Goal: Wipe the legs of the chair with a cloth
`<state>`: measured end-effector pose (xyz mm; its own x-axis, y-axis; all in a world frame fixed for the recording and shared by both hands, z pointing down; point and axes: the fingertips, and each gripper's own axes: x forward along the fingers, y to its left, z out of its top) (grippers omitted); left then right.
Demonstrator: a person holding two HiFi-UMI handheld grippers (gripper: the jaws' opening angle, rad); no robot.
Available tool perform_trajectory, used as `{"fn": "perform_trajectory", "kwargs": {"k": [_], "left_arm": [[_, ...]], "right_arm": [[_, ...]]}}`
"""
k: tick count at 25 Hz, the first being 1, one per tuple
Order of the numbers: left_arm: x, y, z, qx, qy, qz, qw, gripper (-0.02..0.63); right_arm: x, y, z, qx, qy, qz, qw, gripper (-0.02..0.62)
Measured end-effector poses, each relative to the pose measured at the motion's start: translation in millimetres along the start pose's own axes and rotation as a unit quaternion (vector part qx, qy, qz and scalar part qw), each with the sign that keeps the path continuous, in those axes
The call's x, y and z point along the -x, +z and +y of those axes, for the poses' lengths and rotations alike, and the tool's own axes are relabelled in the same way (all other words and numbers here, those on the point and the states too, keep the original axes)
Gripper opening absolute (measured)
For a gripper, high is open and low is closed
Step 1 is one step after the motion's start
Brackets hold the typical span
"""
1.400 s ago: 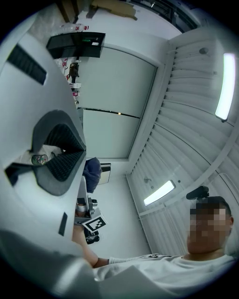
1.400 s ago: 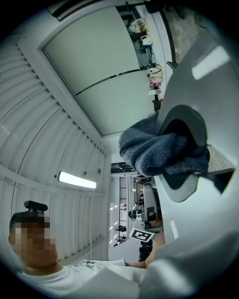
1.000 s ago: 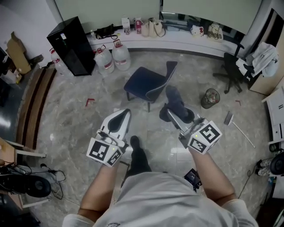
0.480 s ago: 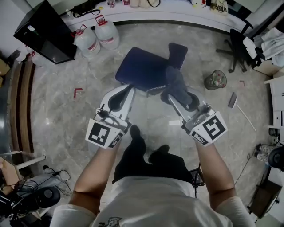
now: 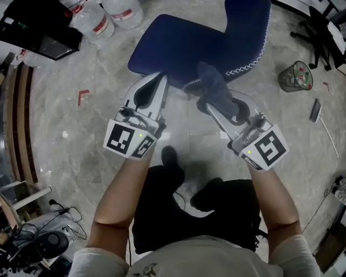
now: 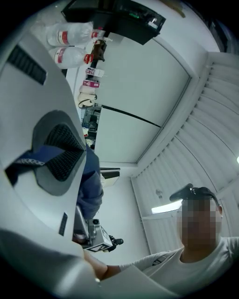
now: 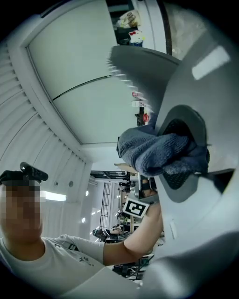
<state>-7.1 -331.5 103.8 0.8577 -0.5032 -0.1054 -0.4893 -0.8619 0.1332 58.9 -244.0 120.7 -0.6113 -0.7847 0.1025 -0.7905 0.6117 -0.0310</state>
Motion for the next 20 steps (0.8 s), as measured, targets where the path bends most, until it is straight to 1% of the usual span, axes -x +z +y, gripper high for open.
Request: {"fn": "perform_trajectory", "kwargs": {"k": [3,6,8,10,14,16,18,20], "left_arm": [[-8,-96,21,-0.005,-0.023,0.014,0.9996,0.006],[-14,-181,24,-0.010,-0.055,0.034,0.9979,0.006],[-19,-229,20,-0.023,-0.076,0.046,0.9958,0.006],[-22,-269,21,-0.027,-0.088,0.053,0.9943,0.006],[-29,-321,34,-0.034,-0.092,0.075,0.9923,0.006],[-36,-340,43,-0.038,-0.092,0.089,0.9911,0.006],[-41,-353,47,-0.038,-0.090,0.100,0.9902,0.006],[-43,-358,49,-0.038,-0.087,0.105,0.9899,0.006]], "right_arm": [[-18,-105,2,0.002,0.014,0.000,1.000,0.086],[-31,-195,4,-0.007,0.022,-0.001,1.000,0.086],[-39,-249,4,-0.011,0.024,0.007,1.000,0.086],[-49,-304,1,-0.019,0.020,0.024,0.999,0.086],[-69,-409,-16,-0.038,0.004,0.089,0.995,0.086],[-73,-451,-27,-0.054,-0.008,0.125,0.991,0.086],[-78,-478,-36,-0.061,-0.016,0.151,0.987,0.086],[-87,-490,-46,-0.059,-0.020,0.164,0.985,0.086]]}}
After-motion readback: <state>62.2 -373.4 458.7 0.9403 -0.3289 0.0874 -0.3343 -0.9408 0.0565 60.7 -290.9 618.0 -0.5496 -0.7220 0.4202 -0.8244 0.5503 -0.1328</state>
